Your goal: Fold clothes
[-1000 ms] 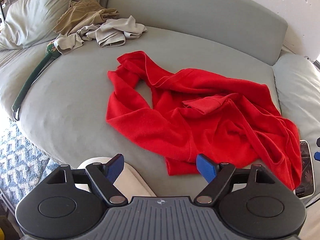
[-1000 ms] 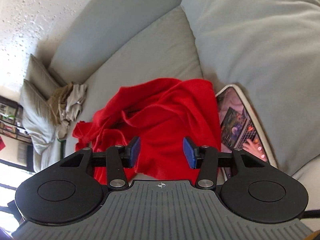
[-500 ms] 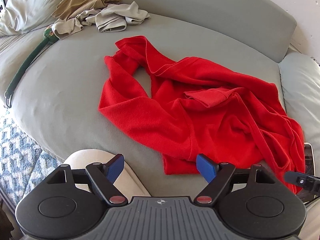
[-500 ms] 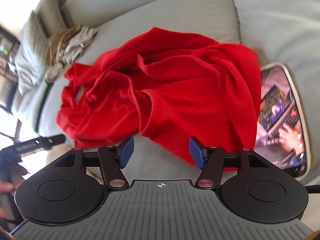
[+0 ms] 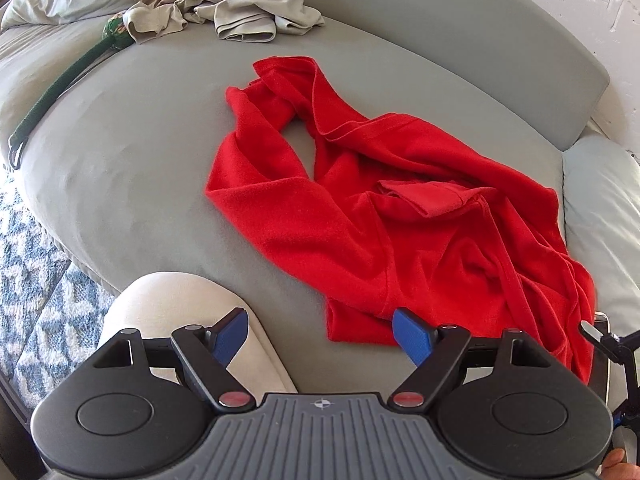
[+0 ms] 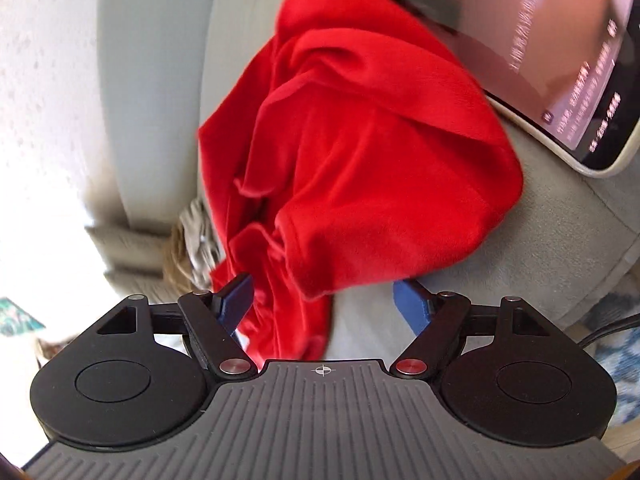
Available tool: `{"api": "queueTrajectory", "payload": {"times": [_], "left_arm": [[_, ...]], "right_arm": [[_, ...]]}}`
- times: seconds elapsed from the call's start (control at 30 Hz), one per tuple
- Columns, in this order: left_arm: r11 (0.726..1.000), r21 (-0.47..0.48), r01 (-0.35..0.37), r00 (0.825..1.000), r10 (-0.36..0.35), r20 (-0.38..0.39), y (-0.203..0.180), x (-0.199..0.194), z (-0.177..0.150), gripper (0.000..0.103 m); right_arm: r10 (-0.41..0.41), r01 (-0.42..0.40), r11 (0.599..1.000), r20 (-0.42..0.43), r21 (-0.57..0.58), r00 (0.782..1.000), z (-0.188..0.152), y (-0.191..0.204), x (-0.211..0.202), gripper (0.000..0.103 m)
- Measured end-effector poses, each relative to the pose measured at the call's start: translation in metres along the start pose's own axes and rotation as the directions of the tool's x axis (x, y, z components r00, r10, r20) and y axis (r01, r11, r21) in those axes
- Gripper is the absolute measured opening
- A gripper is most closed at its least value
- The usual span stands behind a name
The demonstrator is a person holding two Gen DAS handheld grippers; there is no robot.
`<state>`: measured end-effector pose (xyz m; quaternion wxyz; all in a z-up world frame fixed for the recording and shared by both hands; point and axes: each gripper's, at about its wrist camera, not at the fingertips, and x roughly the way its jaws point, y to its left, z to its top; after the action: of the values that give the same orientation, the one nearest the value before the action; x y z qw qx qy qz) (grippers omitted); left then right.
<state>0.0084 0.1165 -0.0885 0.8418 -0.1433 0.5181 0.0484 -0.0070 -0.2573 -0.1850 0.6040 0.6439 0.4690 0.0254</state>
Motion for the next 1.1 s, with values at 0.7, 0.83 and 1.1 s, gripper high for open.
{"api": "queueTrajectory", "payload": {"times": [0.7,0.83,1.1], "left_arm": [[1.0,-0.016,0.012,1.0,-0.012,0.013,0.005,-0.014,-0.011,0.079],[0.997,-0.066,0.049,0.999,-0.049,0.002,0.015,-0.016,-0.01,0.079],[0.943,-0.23,0.24,0.959,-0.267,-0.094,0.013,0.002,-0.011,0.073]], "right_arm": [[-0.087,0.085,0.996,0.149,0.019,0.985,0.007,0.015,-0.013,0.003],[-0.051,0.11,0.948,0.2,-0.298,0.979,-0.011,0.064,-0.061,0.003],[-0.15,0.263,0.771,0.236,-0.579,0.96,-0.035,0.082,-0.139,0.002]]}}
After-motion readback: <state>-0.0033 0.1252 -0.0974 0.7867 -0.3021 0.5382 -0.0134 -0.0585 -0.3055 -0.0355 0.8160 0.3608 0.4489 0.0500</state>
